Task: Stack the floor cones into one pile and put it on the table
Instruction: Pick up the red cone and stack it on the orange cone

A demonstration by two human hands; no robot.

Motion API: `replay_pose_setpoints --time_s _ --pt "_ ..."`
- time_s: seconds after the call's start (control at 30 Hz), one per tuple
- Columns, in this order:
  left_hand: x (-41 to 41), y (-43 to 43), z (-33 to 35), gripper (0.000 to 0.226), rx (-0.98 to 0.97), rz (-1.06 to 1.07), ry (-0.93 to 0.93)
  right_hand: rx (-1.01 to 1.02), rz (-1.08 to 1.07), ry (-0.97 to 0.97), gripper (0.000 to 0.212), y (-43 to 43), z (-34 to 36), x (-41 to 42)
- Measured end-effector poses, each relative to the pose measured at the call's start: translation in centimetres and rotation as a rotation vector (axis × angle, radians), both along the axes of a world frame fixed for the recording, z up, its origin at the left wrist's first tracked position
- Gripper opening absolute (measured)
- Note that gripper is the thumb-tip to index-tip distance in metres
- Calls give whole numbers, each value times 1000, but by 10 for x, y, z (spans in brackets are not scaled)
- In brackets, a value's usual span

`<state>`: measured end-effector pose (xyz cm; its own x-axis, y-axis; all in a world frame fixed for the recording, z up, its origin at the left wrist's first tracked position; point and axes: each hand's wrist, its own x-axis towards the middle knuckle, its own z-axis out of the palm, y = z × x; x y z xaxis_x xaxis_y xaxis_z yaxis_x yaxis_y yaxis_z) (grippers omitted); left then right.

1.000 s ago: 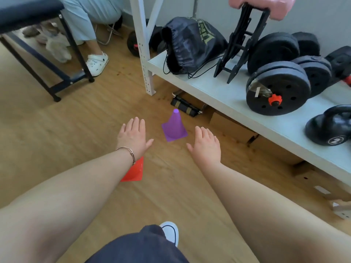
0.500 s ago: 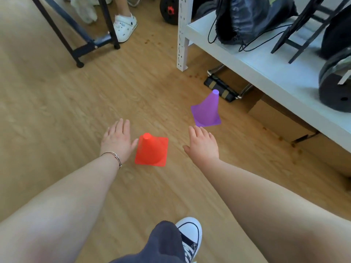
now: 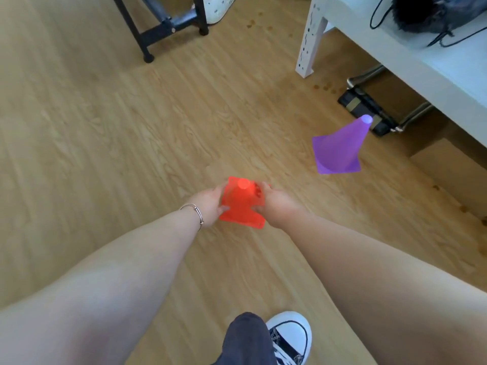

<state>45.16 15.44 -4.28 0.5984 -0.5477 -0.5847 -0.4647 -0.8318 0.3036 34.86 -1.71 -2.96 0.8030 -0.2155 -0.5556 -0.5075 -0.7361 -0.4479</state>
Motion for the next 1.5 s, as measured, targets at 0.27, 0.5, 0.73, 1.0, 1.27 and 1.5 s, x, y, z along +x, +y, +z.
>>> replay_pose_setpoints --time_s 0.27,0.5,0.73,1.0,1.27,1.5 --pt "-4 -8 -7 62 -235 265 157 160 -168 -35 79 -6 -24 -3" --pt "-12 -35 9 62 -386 234 92 300 -357 -209 78 -34 -17 -34" --pt "-60 -94 50 53 -591 128 175 383 -561 -367 67 -84 39 -111" --pt "-146 -187 117 59 -646 -149 273 304 -726 -497 65 -137 114 -240" --pt "-261 -242 174 59 -633 -398 243 247 -882 -564 64 -158 157 -376" --pt "-365 -287 177 56 -598 -552 286 161 -1019 -522 64 -168 168 -491"
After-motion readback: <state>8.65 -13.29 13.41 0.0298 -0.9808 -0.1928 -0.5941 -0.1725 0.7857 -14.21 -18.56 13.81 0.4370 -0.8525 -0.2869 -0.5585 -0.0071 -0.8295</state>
